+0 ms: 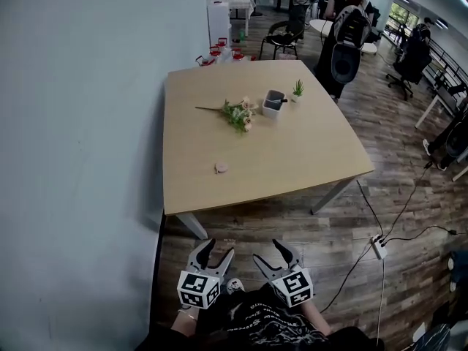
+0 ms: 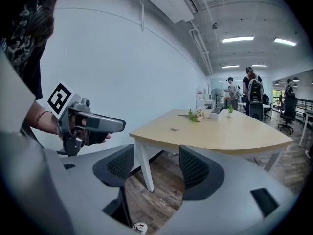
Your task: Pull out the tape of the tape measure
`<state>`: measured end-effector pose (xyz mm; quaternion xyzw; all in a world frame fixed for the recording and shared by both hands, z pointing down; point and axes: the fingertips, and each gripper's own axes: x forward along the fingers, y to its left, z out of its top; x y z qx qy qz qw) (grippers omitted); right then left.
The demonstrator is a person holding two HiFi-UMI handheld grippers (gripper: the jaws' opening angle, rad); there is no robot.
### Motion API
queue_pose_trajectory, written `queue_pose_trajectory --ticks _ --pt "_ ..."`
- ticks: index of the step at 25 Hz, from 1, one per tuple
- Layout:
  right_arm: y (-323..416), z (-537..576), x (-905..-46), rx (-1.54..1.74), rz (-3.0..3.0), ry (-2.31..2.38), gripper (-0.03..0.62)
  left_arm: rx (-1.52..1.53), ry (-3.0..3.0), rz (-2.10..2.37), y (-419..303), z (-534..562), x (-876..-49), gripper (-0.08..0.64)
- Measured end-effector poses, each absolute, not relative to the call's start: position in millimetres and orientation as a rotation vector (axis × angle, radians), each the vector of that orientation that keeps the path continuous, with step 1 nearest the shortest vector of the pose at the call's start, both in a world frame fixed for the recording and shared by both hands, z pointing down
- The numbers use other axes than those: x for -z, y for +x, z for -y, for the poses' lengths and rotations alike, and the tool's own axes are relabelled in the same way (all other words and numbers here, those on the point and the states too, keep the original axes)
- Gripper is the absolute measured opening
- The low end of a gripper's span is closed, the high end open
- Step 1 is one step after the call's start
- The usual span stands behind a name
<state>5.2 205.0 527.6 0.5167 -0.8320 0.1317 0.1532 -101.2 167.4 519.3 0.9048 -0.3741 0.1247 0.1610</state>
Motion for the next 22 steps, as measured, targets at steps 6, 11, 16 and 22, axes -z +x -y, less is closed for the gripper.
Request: queue_pose_trajectory --ticks 6,11,16,22 --pt "-9 -176 -534 -0.384 2.38 1.448 0.305 -0.333 2.532 1.104 -120 -139 -527 0.242" --pt "-10 -141 -540 -0.392 2.401 1.407 0.305 -0.331 2.498 1.154 -125 -112 -535 0.242" --pt "-8 -92 -542 -0.368 2.432 1.335 0.305 -0.326 2.451 1.215 -125 -72 -538 0.242" --pt "3 -30 -542 -0.338 2.474 1.227 0.305 -0.308 2.369 1.291 -114 -16 -535 0.242"
